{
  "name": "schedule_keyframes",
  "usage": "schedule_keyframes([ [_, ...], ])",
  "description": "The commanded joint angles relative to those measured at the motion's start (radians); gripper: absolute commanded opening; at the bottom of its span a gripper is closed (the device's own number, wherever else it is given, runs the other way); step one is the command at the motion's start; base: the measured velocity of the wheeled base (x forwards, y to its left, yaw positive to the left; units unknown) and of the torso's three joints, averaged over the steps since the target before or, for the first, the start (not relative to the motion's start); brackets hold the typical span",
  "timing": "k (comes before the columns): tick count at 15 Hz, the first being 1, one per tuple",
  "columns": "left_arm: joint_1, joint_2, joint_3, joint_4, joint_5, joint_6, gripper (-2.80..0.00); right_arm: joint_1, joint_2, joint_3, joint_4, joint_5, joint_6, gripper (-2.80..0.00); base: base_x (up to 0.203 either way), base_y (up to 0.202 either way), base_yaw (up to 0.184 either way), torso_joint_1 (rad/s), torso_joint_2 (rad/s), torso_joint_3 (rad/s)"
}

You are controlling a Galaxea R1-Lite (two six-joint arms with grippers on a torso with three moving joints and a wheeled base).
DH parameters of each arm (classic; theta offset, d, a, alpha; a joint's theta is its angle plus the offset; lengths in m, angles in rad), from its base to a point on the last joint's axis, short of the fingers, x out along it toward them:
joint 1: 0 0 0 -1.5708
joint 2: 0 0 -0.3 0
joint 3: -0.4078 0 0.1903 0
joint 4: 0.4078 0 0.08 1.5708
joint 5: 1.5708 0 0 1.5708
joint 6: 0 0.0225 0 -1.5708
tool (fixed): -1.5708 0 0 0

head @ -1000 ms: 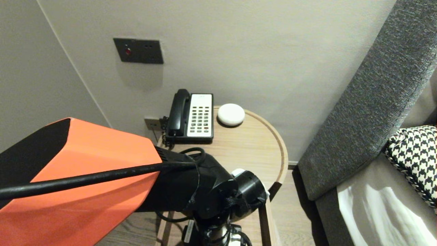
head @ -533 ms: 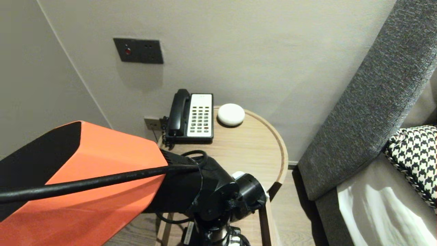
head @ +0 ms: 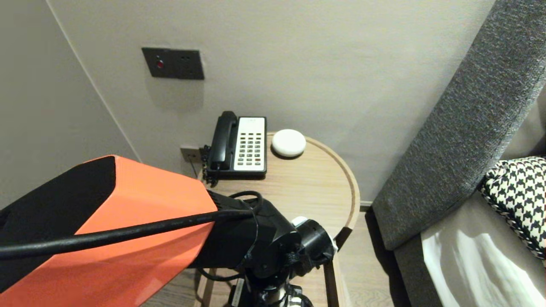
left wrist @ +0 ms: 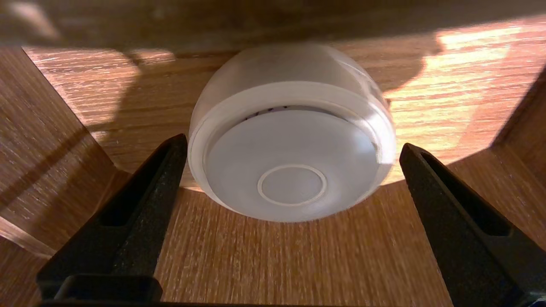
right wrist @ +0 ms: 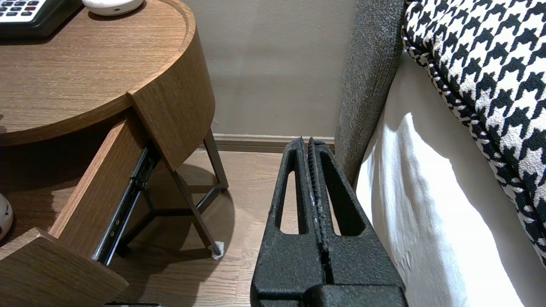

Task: Take the remote control out of the drawer one by one and place them on the table

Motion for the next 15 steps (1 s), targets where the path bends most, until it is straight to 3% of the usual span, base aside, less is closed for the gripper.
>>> schedule_keyframes([
  [1,0.001,0.007,0.0,0.005,0.001,-0.004,0.0,0.001,0.001,0.04,-0.001,-0.001,0.0,-2.8,0.0,0.0,0.0,0.0,0.0,0.0],
  [4,0.001,0.006,0.003,0.005,0.001,-0.005,0.0,0.0,0.001,0.04,-0.001,0.001,0.0,-2.8,0.0,0.0,0.0,0.0,0.0,0.0],
  [5,-0.001,0.007,0.003,0.005,0.003,-0.006,-2.8,0.0,0.001,0.04,-0.001,0.0,0.0,-2.8,0.0,0.0,0.0,0.0,0.0,0.0],
  [15,0.001,-0.017,0.005,0.009,0.001,-0.006,-2.8,0.0,0.001,0.04,-0.001,0.001,0.0,-2.8,0.0,0.0,0.0,0.0,0.0,0.0],
])
